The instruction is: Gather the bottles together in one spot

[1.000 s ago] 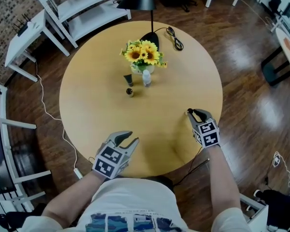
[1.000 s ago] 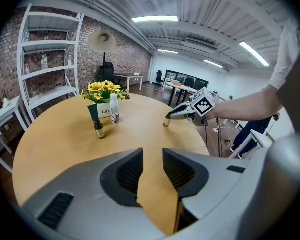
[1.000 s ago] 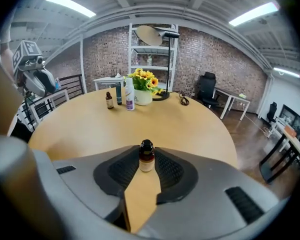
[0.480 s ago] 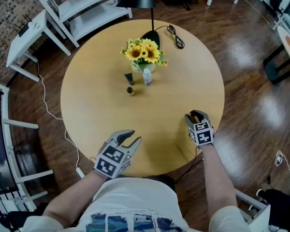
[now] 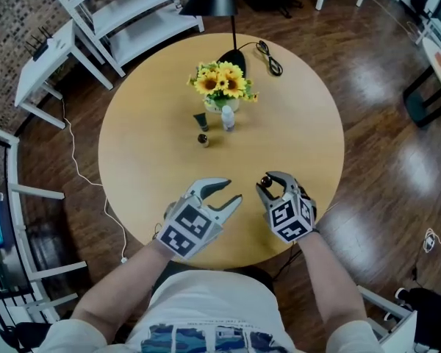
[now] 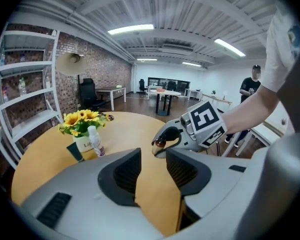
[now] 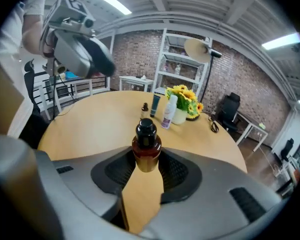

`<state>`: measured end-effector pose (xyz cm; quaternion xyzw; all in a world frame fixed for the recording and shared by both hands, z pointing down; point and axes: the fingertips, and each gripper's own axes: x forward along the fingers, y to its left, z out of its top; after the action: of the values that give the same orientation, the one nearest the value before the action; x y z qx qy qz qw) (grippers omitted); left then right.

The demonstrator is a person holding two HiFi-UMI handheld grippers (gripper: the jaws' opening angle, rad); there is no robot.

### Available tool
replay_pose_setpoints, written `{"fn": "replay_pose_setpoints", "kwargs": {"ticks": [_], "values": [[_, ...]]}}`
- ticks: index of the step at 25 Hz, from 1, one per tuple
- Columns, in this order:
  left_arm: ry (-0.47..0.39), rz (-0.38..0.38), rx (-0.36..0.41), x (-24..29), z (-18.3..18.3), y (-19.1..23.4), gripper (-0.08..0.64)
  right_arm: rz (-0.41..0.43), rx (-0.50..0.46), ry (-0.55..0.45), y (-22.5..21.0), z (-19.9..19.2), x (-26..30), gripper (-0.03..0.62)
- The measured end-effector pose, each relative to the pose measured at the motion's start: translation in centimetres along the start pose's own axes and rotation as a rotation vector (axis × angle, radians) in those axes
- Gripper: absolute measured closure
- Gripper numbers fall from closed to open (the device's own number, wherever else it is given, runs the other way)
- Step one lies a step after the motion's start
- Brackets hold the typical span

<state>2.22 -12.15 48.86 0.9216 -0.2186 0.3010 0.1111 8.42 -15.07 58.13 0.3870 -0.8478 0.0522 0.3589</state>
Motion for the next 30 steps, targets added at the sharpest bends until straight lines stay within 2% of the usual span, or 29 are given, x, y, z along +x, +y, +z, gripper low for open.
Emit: {"fn": "replay_pose_setpoints", "kwargs": {"ticks": [3,6,10,11,15,19,21,22,25,30], "values": [[0.041,-0.058,0.062,1.8,1.1,-1.3,0.39,0.035,-0.06,-0.016,2.5,2.7,-0.5,0.428],[0.087,-0.085,0.137,2.8,1.0,-2.5,0.39,0.057,-0.091,-0.006,4.0,3.8,-0.8,0.428],[0.158,-0.073,0.227,3.6,-0.5,-3.2,0.401,0.056,-0.081,0.011,4.8,3.8,-1.1,0.428],[0.164,-0.069,0.235,3.7,-0.6,-3.3,0.437,0.055,-0.075,0.017,4.9,3.6,-1.2,0.428],[0.169,-0.082,0.258,3.9,-0.6,-3.8,0.461,0.056,-0.032,0.031,5.0,3.0,-1.3,0.428],[0.166,-0.12,0.229,3.9,-0.2,-4.0,0.476,0.053,0.024,0.0,4.7,2.9,-1.9,0.425],[0.166,-0.116,0.214,4.0,0.1,-2.9,0.476,0.03,0.062,-0.022,3.9,2.7,-2.1,0.402],[0.164,-0.101,0.203,4.1,0.3,-2.0,0.477,0.012,0.082,-0.03,3.5,2.4,-2.3,0.37],[0.159,-0.022,0.141,4.5,1.1,1.8,0.477,-0.032,0.155,-0.049,2.3,0.8,-3.5,0.328],[0.191,0.114,0.07,6.0,0.8,8.7,0.476,-0.035,0.305,-0.067,1.4,-2.3,-5.6,0.328]]}}
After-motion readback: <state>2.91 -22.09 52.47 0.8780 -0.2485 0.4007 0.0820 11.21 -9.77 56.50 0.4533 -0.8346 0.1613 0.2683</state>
